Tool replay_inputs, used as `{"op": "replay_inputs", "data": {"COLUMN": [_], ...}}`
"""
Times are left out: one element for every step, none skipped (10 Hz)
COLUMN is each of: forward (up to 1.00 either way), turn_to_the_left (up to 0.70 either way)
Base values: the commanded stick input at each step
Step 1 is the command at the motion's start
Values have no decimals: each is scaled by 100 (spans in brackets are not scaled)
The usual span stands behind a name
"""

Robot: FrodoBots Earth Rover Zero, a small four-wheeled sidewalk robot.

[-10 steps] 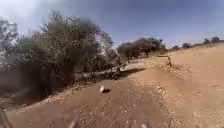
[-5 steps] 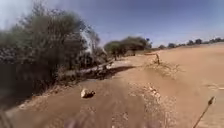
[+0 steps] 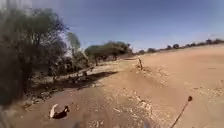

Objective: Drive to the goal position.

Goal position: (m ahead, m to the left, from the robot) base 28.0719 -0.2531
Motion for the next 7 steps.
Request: {"op": "replay_inputs", "data": {"forward": [85,85,85,85,85,85,85], "turn_to_the_left": [-27,-27,-27,-27,-27,-27,-27]}}
